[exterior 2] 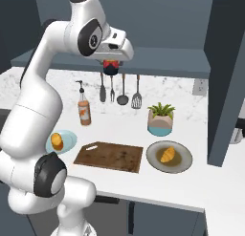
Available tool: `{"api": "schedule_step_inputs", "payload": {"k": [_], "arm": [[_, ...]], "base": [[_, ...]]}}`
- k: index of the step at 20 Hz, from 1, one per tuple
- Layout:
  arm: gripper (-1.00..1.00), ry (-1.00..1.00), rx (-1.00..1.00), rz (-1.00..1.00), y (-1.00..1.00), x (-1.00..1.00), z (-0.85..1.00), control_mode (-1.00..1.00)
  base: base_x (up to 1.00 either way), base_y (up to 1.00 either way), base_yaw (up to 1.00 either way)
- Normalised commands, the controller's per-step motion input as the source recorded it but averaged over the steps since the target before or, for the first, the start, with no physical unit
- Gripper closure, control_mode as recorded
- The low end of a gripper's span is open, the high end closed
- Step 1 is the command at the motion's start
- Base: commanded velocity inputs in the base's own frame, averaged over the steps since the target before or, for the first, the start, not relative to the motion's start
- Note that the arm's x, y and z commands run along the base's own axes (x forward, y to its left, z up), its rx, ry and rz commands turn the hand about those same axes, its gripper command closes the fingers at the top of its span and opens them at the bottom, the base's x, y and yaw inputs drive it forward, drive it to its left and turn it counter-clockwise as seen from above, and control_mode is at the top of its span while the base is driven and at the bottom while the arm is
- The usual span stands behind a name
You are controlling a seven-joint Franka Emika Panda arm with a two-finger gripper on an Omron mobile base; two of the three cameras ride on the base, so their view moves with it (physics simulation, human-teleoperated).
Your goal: From the different types of pastries on the counter, select a croissant and place it on the cutting board. Then retrieve a jar of jam from the cabinet and place it alongside the croissant on the cutting board.
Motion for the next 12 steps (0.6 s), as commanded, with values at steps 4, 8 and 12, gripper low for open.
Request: {"api": "schedule_step_inputs", "payload": {"k": [4,8,12], "arm": [[1.0,-0.06,-0.01,0.0,0.0,-0.23,-0.48,-1.0],[1.0,-0.09,0.0,-0.03,0.0,-0.56,-0.38,-1.0],[1.0,-0.16,0.0,-0.05,0.0,-0.8,-0.43,-1.0]], "base": [[0.0,0.0,0.0],[0.0,0.0,0.0],[0.0,0.0,0.0]]}}
